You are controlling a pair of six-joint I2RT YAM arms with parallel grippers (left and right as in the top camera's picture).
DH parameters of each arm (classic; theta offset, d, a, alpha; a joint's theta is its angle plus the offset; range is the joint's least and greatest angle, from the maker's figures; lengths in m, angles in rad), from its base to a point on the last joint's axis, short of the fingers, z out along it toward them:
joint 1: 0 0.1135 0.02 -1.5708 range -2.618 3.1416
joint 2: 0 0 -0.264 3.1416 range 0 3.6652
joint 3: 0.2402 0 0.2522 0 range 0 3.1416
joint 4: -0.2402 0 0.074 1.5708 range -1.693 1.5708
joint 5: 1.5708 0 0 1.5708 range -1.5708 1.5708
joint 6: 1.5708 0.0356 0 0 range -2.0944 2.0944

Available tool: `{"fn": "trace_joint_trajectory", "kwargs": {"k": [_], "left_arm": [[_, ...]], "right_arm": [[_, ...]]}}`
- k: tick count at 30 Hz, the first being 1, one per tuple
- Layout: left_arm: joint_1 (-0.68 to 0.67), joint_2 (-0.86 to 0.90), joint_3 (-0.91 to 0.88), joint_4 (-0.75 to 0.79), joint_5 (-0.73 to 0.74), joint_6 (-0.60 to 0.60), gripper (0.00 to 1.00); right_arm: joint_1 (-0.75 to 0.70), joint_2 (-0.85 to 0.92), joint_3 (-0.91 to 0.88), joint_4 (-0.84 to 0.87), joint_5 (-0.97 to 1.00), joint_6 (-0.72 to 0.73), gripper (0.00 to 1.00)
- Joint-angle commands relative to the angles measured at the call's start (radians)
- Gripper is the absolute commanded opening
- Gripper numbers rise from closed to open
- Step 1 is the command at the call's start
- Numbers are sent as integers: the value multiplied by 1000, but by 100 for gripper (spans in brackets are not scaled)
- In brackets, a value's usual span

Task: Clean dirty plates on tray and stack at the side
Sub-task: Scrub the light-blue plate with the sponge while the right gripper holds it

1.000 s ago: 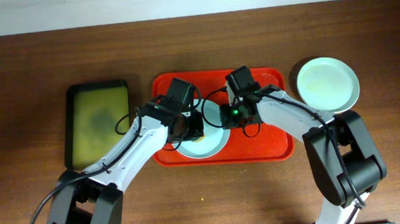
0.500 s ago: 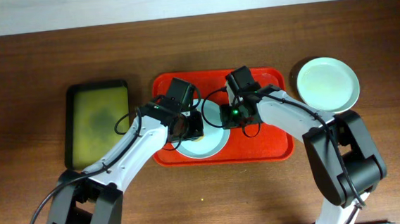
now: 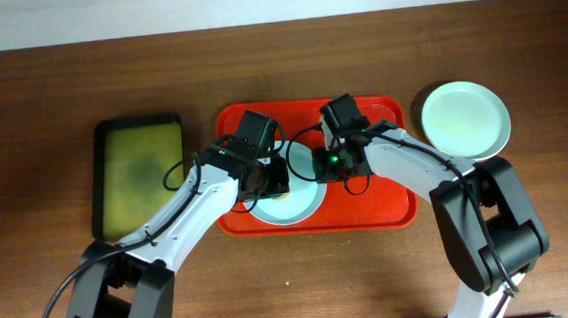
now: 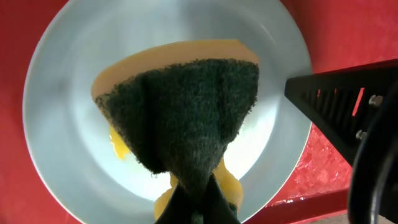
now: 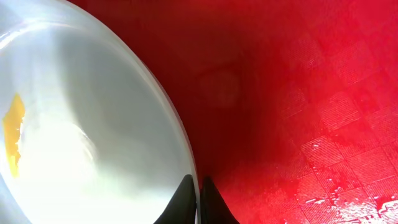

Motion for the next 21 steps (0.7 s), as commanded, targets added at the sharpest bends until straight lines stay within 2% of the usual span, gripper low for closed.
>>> {"fn": "trace_joint_trajectory", "kwargs": {"k": [1,3,12,18,21], "left_arm": [[-3,18,-4,20,-11,-15,0],[-3,44,-4,28,-10,-63,0],[-9,187,-4,151,-40,-59,0],[56,185,7,6,-305,-53,0],[103,185,47,-56,-314,-54,0]], "right_arm": [[10,13,-13,-5,48,-5,5],[10,13,-13,-5,51,-5,5],[10,13,-13,-5,51,-5,5],[10,13,-13,-9,51,-9,5],[10,13,-13,-8,51,-9,5]]}}
